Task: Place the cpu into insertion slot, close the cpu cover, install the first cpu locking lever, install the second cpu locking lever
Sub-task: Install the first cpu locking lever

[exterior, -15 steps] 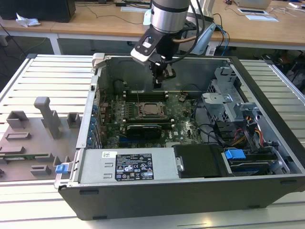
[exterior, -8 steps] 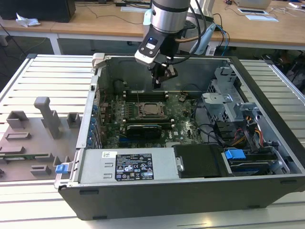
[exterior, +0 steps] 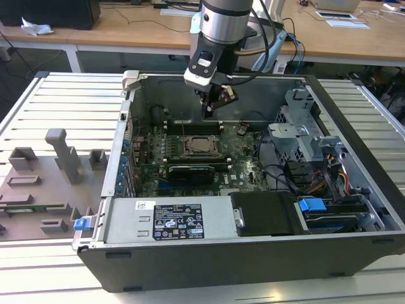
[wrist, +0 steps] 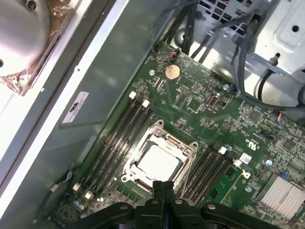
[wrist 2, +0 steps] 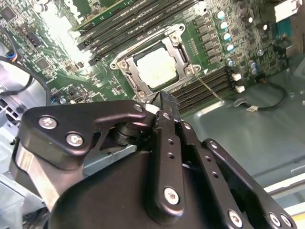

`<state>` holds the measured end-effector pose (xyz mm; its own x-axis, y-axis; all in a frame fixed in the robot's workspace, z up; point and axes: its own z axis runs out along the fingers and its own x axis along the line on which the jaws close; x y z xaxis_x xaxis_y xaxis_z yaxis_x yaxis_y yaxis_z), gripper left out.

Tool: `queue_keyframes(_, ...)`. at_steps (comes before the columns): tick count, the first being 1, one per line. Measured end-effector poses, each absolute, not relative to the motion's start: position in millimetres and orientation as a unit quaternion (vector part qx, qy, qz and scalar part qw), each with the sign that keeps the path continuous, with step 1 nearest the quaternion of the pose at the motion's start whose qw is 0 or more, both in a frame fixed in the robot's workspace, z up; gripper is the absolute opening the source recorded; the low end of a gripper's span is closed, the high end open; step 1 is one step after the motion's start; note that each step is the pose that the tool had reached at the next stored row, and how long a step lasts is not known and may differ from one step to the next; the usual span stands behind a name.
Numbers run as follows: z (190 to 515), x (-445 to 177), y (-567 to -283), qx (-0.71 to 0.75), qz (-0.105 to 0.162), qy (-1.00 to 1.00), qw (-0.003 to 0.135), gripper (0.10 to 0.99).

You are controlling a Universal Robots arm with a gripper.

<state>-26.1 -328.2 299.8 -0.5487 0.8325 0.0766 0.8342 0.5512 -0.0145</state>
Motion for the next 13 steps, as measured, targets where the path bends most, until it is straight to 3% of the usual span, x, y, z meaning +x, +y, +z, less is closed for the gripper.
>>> queue_keyframes(13, 299.8, -26.1, -328.2, -0.402, -0.009, -0.915, 0.038, 0.106)
